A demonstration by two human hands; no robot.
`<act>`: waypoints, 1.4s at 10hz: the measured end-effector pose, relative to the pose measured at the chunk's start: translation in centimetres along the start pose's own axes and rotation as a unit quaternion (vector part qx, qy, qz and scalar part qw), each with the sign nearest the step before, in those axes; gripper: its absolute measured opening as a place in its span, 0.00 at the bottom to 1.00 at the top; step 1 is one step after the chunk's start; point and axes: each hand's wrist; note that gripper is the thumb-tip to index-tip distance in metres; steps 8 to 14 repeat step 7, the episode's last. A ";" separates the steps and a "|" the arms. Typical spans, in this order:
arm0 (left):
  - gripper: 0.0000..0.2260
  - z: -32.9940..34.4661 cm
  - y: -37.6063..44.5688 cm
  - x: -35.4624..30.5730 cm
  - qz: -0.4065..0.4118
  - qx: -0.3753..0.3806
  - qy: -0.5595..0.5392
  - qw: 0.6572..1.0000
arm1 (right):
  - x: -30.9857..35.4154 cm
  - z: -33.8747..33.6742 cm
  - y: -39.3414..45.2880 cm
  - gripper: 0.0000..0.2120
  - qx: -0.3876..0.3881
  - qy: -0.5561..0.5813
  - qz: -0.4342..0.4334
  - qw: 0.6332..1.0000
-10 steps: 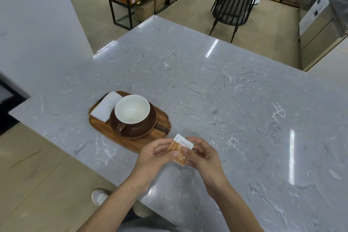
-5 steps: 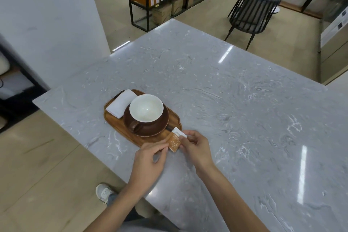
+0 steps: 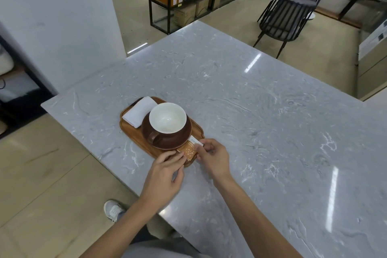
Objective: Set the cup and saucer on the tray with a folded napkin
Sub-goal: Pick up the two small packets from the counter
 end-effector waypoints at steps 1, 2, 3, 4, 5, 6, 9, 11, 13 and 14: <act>0.17 0.0 0.1 0.3 0.008 0.006 -0.003 1.000 | 0.1 0.0 -0.1 0.04 0.000 0.007 -0.003 1.000; 0.18 -0.4 0.0 0.6 0.019 0.007 -0.021 1.000 | 0.0 0.0 -0.1 0.07 -0.002 -0.009 -0.005 1.000; 0.17 -1.2 0.0 0.8 0.026 0.010 -0.043 0.999 | 0.3 -0.4 -0.2 0.09 0.000 -0.012 -0.003 1.000; 0.17 -2.6 0.3 0.6 0.050 0.020 -0.062 0.997 | 0.8 -1.5 -0.1 0.07 -0.007 -0.027 -0.009 1.000; 0.16 -4.3 1.3 0.3 0.087 0.016 -0.071 0.994 | 2.3 -3.2 0.3 0.08 -0.022 -0.064 -0.028 0.997; 0.14 -5.9 3.1 -0.4 0.131 -0.008 -0.059 0.990 | 4.2 -4.6 1.0 0.08 -0.042 -0.113 -0.091 0.989; 0.12 -8.0 5.5 -1.4 0.177 -0.044 -0.042 0.982 | 7.1 -5.2 1.3 0.07 -0.072 -0.157 -0.182 0.968; 0.12 -8.0 5.5 -1.4 0.177 -0.044 -0.042 0.982 | 7.1 -5.2 1.3 0.07 -0.072 -0.157 -0.182 0.968; 0.12 -8.0 5.5 -1.4 0.177 -0.044 -0.042 0.982 | 7.1 -5.2 1.3 0.07 -0.072 -0.157 -0.182 0.968; 0.12 -8.0 5.5 -1.4 0.177 -0.044 -0.042 0.982 | 7.1 -5.2 1.3 0.07 -0.072 -0.157 -0.182 0.968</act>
Point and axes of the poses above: each hand's wrist, its own y-axis towards the middle knuckle, its own z-axis out of the palm, x = y × z, and after that the axes turned 2 degrees about -x, right-handed
